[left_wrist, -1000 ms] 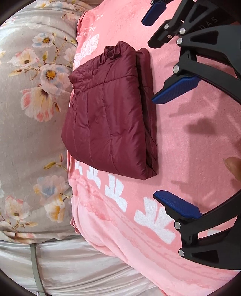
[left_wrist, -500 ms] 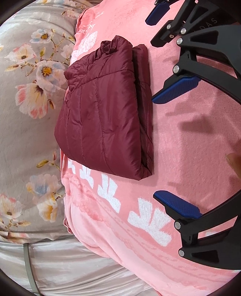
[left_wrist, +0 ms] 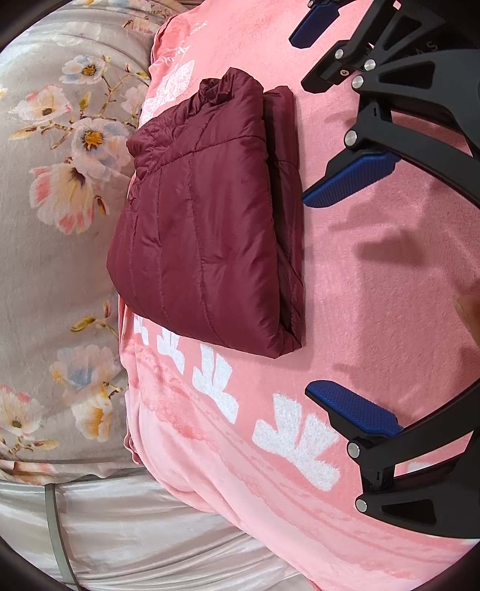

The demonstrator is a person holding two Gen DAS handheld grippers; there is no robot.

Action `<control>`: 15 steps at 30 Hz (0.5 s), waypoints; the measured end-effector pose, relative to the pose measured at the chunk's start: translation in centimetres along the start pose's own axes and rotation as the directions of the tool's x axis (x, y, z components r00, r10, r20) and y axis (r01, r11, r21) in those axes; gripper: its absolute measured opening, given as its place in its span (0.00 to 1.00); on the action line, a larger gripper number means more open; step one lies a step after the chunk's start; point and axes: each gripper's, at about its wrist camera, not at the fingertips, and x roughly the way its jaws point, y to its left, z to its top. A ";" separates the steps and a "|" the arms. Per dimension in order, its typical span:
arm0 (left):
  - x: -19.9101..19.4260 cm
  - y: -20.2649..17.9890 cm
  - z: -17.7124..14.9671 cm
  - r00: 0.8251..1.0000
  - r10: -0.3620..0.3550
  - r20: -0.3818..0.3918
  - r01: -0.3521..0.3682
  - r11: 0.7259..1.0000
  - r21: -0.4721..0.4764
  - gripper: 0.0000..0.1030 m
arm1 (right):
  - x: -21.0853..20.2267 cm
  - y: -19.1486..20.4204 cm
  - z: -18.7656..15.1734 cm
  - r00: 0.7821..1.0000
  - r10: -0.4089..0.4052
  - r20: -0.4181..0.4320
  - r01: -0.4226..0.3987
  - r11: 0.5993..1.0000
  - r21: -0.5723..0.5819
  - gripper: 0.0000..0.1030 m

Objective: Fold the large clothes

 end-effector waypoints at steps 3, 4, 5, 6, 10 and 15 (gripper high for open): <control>0.0 -0.1 -0.1 1.000 0.001 -0.001 -0.001 1.000 0.000 0.90 | 0.0 0.0 0.0 1.000 -0.002 -0.002 0.002 1.000 -0.002 0.52; 0.0 -0.1 0.0 1.000 0.002 0.000 -0.002 1.000 -0.001 0.90 | 0.0 0.1 0.0 1.000 -0.002 -0.001 0.002 1.000 0.001 0.52; 0.0 -0.1 -0.1 1.000 0.001 0.000 -0.001 1.000 -0.001 0.90 | 0.0 0.1 0.0 1.000 -0.002 -0.001 0.002 1.000 0.001 0.52; 0.0 -0.1 0.0 1.000 0.003 0.000 -0.003 1.000 -0.001 0.90 | 0.0 0.1 0.0 1.000 -0.002 -0.001 0.002 1.000 0.002 0.52; 0.0 -0.1 0.0 1.000 0.002 0.000 -0.002 1.000 -0.001 0.90 | 0.0 0.1 0.0 1.000 -0.001 -0.001 0.001 1.000 0.000 0.52; 0.1 -0.1 0.0 1.000 0.001 -0.001 -0.001 1.000 0.000 0.90 | -0.1 0.2 0.0 1.000 -0.005 0.003 0.005 1.000 -0.004 0.52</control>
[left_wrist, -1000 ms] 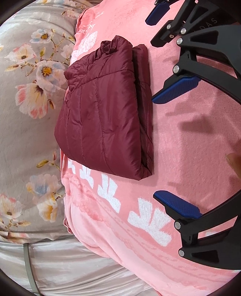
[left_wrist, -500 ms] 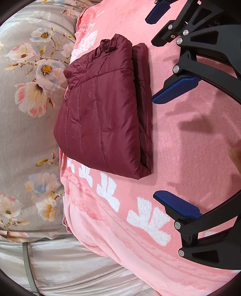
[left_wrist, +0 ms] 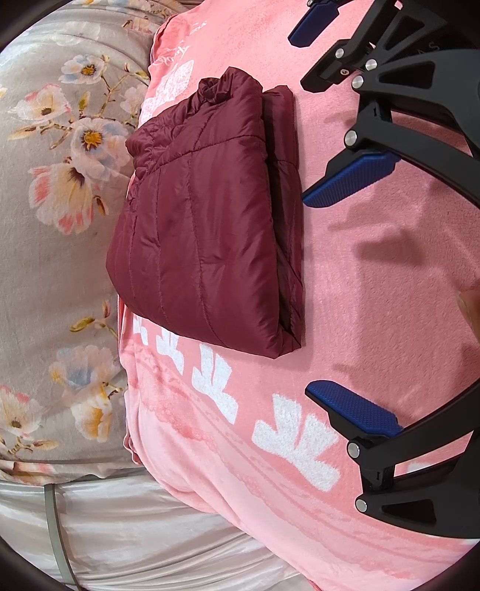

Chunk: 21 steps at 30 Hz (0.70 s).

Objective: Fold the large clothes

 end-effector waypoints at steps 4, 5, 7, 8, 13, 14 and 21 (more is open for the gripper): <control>0.0 0.0 0.0 1.000 0.000 0.000 0.000 1.000 0.000 0.90 | 0.0 0.0 0.0 1.000 -0.002 0.001 0.002 1.000 -0.002 0.52; 0.0 0.0 0.0 1.000 0.000 -0.001 0.000 1.000 -0.001 0.90 | -0.1 0.1 0.0 1.000 -0.003 0.002 0.003 1.000 -0.003 0.52; 0.0 -0.1 0.0 1.000 0.001 0.000 -0.001 1.000 -0.001 0.90 | 0.0 0.0 0.0 1.000 -0.002 0.002 0.002 1.000 -0.004 0.52; 0.0 -0.1 0.0 1.000 0.001 0.000 -0.001 1.000 -0.001 0.90 | 0.0 0.0 0.0 1.000 -0.002 0.003 0.002 1.000 -0.005 0.52; -0.1 -0.1 0.0 1.000 0.001 0.000 -0.001 1.000 -0.002 0.90 | 0.0 0.0 0.0 1.000 -0.002 0.003 0.002 1.000 -0.006 0.52; -0.1 -0.1 0.0 1.000 0.002 0.000 -0.002 1.000 -0.001 0.90 | 0.0 0.0 0.0 1.000 -0.002 0.003 0.002 1.000 -0.006 0.52; 0.0 -0.1 0.1 1.000 0.001 0.000 -0.001 1.000 0.000 0.90 | -0.1 0.2 0.0 1.000 -0.003 0.001 0.003 1.000 -0.011 0.52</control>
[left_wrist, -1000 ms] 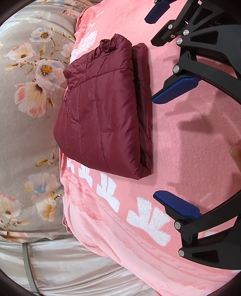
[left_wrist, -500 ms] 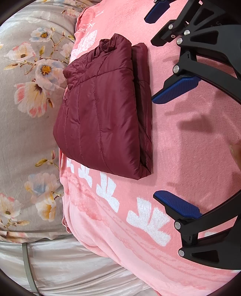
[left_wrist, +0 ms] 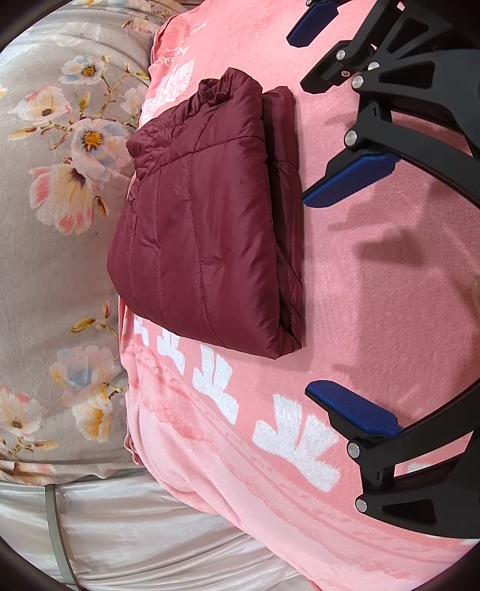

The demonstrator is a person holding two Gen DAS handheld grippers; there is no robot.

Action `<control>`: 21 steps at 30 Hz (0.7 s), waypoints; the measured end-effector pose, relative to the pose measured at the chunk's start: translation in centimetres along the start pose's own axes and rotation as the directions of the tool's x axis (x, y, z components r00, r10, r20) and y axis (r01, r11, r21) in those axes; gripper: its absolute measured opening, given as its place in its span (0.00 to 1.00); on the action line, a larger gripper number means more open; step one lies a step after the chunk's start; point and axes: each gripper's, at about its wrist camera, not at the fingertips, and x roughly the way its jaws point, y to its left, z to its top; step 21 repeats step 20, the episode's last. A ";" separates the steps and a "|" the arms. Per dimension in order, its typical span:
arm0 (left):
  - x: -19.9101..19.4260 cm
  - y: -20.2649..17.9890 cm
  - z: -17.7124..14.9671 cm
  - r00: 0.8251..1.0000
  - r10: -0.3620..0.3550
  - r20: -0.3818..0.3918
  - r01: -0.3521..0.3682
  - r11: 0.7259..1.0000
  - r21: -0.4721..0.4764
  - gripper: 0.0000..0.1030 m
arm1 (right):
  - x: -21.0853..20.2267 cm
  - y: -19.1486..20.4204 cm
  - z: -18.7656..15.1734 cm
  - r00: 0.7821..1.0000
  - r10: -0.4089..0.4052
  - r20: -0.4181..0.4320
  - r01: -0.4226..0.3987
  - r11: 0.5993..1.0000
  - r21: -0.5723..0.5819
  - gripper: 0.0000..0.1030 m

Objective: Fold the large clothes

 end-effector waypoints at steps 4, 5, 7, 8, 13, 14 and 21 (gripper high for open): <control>0.0 0.0 0.0 1.000 -0.001 -0.001 0.001 1.000 -0.001 0.89 | 0.0 0.1 0.0 1.000 -0.002 0.000 0.002 1.000 -0.001 0.52; -0.1 -0.1 0.0 1.000 0.000 -0.001 0.000 1.000 -0.001 0.89 | 0.0 0.0 0.0 1.000 -0.002 0.000 0.002 1.000 -0.001 0.52; 0.0 -0.1 -0.1 1.000 -0.003 0.000 0.003 1.000 0.000 0.89 | 0.0 0.0 0.0 1.000 -0.003 0.001 0.003 1.000 -0.001 0.52; 0.0 -0.1 -0.1 1.000 -0.001 0.000 0.001 1.000 0.000 0.89 | 0.0 0.0 0.0 1.000 -0.002 0.001 0.002 1.000 -0.001 0.52; 0.0 -0.1 0.0 1.000 0.000 0.000 0.000 1.000 -0.001 0.89 | -0.1 0.1 0.0 1.000 -0.002 0.001 0.002 1.000 -0.002 0.52; -0.1 -0.1 -0.1 1.000 0.000 0.001 0.000 1.000 0.000 0.89 | -0.1 0.0 0.0 1.000 -0.003 0.001 0.003 1.000 -0.002 0.52; -0.1 -0.2 -0.1 1.000 -0.001 0.000 0.001 1.000 0.000 0.89 | -0.2 0.0 0.1 1.000 -0.003 0.005 0.003 1.000 -0.005 0.52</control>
